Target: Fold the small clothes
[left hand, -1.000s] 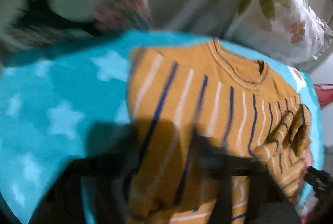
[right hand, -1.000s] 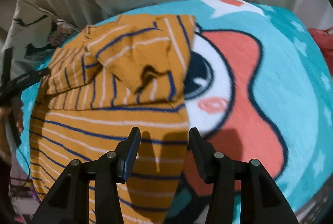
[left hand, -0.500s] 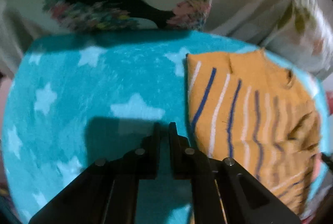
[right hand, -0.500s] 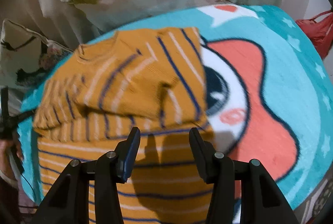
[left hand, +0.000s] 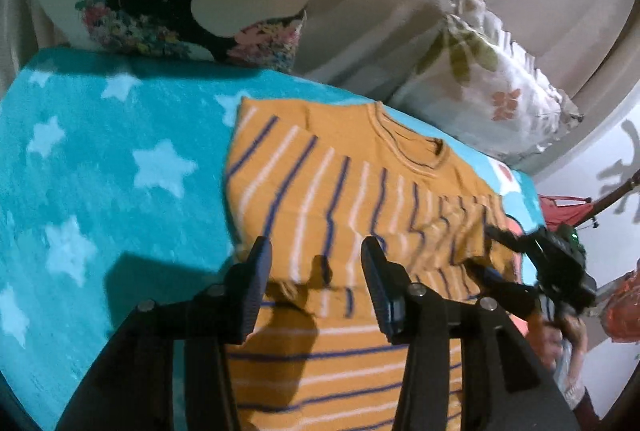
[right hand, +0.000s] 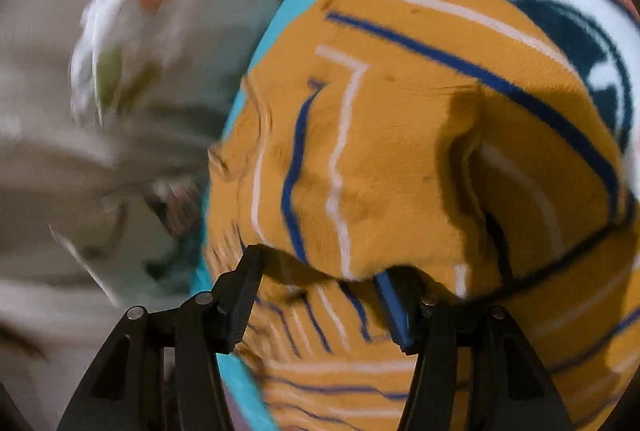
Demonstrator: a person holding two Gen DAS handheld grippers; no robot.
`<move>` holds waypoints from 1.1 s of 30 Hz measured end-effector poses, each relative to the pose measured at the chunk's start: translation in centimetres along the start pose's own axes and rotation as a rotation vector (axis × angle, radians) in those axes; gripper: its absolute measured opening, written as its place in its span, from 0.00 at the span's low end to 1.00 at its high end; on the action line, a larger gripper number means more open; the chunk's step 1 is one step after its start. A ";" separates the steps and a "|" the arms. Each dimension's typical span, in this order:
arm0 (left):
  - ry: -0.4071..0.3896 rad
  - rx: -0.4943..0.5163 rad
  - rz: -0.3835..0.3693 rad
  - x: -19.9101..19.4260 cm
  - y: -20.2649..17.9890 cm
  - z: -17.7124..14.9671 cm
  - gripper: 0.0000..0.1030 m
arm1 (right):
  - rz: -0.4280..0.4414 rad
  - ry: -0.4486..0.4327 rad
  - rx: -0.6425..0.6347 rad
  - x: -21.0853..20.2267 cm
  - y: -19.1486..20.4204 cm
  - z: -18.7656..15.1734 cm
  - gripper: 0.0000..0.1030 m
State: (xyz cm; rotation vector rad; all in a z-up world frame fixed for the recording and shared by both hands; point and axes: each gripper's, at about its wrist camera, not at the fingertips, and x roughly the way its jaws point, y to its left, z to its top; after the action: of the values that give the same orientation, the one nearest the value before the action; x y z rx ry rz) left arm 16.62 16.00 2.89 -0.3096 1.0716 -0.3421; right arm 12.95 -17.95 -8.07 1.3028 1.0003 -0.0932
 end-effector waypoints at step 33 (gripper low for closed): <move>-0.011 0.021 0.145 -2.4 4.4 -5.3 0.63 | -0.492 -0.094 -0.549 -0.6 3.9 -2.1 0.31</move>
State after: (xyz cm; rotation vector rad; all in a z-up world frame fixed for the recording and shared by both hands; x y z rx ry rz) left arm 11.42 20.53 0.66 -0.2134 1.0723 -0.2215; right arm 13.64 -15.22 -4.59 0.5345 1.1470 -0.2346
